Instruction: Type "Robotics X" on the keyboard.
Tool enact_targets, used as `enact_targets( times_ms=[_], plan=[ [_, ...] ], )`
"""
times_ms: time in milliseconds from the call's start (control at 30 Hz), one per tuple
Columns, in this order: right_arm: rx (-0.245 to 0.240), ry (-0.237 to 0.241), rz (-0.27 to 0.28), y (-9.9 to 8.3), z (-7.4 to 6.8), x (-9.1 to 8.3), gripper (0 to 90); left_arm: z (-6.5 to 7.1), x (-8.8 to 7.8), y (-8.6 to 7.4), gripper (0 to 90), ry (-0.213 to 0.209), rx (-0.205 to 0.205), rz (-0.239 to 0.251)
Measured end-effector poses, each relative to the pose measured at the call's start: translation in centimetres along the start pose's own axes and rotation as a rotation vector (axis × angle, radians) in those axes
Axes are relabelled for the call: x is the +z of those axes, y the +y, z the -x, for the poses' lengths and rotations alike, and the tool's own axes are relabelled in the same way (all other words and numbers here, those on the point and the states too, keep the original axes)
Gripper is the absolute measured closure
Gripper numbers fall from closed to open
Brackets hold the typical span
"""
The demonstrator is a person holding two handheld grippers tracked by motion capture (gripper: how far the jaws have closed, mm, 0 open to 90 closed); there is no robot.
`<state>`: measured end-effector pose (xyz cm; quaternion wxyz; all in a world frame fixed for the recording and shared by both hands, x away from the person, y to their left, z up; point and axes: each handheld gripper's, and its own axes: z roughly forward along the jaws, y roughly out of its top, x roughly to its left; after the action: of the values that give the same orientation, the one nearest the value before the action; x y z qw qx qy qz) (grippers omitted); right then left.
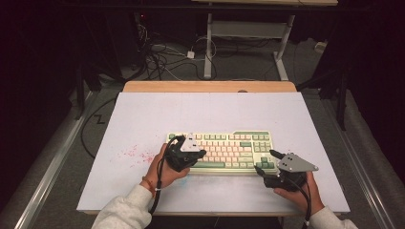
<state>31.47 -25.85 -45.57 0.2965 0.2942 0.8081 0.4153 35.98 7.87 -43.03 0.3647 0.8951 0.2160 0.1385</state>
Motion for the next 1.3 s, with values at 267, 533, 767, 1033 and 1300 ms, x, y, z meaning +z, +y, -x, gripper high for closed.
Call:
enact_targets(
  times_ms=[267,533,767,1033,1300],
  plan=[
    [-0.008,0.004,-0.012,-0.2,0.0,0.0,24.5,0.3,1.9,0.3,87.7,-0.016,0.016,-0.047],
    [-0.012,0.003,-0.018,-0.4,0.0,-0.1,24.6,0.3,2.5,0.2,87.7,-0.005,0.023,-0.074],
    [-0.015,0.004,-0.021,-0.4,0.0,-0.2,24.6,0.2,2.9,0.0,87.7,0.0,0.032,-0.092],
    [-0.019,0.005,-0.02,-0.4,0.0,-0.2,24.6,0.2,3.1,-0.1,87.7,0.013,0.031,-0.104],
    [-0.019,0.005,-0.021,-0.3,0.0,-0.3,24.6,0.0,1.7,0.1,87.6,0.04,0.036,-0.06]
  ],
)
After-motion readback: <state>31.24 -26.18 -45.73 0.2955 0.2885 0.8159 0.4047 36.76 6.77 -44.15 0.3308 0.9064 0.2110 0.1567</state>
